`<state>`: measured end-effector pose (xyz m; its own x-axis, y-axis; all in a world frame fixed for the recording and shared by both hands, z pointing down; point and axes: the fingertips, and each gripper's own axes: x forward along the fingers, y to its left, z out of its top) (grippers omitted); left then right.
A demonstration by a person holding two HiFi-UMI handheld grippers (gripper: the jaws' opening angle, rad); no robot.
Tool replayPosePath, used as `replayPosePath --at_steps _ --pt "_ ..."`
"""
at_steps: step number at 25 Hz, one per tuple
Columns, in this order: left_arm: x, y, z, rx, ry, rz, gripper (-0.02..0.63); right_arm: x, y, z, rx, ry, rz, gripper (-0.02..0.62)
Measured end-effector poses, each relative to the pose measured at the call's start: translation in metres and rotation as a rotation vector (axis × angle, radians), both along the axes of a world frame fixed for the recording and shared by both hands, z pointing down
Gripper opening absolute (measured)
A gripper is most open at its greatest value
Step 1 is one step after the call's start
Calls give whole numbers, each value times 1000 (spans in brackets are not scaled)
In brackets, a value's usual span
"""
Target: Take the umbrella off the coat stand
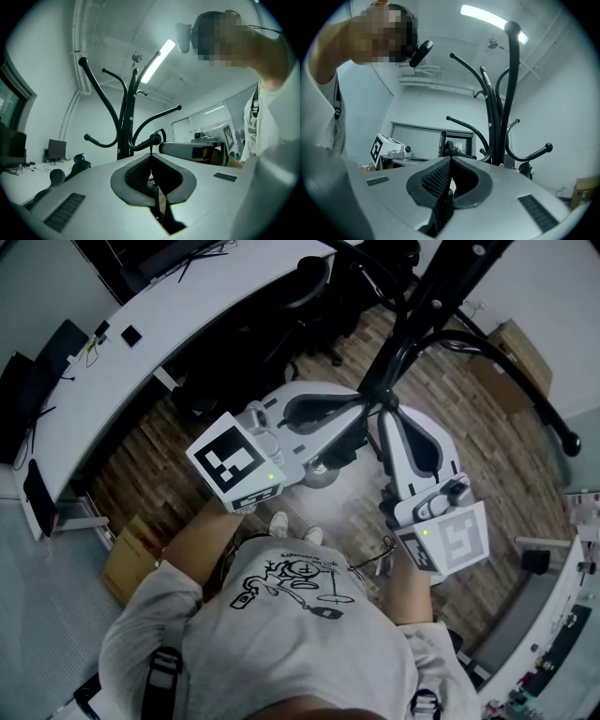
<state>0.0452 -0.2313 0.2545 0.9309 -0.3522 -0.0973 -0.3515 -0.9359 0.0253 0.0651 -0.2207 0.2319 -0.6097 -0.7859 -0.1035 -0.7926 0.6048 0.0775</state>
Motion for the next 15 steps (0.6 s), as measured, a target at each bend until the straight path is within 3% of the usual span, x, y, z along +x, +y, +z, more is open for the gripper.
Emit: replayPosePath --at_steps 15 --pt "0 22 19 -18 -27 17 25 -1 18 15 -39 -22 27 14"
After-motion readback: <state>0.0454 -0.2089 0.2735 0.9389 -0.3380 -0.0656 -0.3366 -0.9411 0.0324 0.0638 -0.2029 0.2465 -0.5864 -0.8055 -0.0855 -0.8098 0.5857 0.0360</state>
